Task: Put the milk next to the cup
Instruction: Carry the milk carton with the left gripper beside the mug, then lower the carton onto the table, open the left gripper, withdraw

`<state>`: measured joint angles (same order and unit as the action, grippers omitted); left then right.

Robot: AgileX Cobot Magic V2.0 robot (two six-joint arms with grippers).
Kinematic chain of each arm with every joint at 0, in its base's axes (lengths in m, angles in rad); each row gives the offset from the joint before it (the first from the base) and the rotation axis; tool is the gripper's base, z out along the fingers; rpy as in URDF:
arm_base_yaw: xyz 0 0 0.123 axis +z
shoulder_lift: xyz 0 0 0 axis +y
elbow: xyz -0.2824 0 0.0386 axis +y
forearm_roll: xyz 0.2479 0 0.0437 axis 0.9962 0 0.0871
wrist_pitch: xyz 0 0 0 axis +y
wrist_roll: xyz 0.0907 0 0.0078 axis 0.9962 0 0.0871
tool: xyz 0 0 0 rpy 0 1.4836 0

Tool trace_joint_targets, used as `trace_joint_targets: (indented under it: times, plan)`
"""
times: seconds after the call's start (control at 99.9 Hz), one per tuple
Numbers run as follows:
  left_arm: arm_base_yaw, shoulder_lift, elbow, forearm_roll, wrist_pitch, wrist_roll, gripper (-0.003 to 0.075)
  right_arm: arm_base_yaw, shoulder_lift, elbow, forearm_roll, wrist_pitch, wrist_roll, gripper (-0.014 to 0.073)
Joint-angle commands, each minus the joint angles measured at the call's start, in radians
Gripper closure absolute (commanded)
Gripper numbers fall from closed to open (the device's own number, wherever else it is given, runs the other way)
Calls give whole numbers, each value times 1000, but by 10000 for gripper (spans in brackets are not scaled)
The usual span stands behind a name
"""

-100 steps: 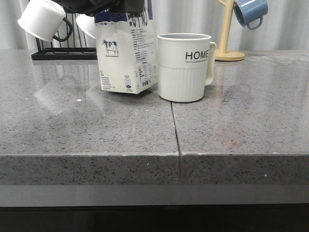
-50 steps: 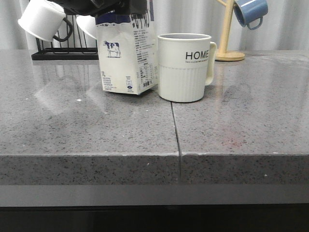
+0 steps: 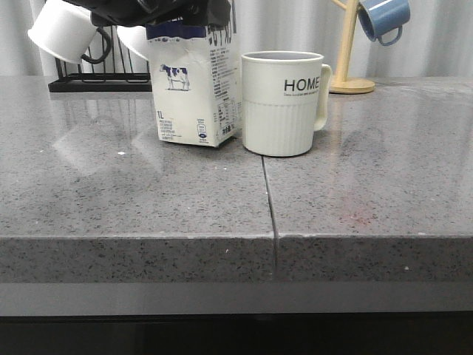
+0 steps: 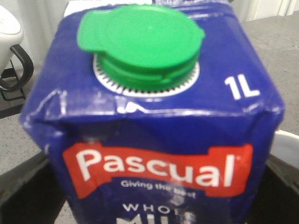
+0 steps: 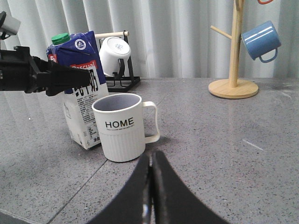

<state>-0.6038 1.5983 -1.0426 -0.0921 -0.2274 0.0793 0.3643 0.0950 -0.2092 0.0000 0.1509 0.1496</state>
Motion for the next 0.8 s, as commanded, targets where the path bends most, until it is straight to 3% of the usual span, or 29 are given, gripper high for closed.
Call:
trace_joint_targets:
  times: [0.0, 0.591, 0.701, 0.791]
  plan:
    - [-7, -48, -37, -5, -47, -12, 93, -1, 12, -25, -13, -74, -1, 659]
    - [-5, -165, -20, 1, 109, -1, 106, -1, 12, -25, -13, -74, -1, 659]
    - [-4, -205, 21, 3, 109, -1, 162, -1, 12, -25, -13, -74, -1, 659]
    - [-2, -250, 75, 3, 99, -1, 267, -1, 12, -25, -13, -74, -1, 659]
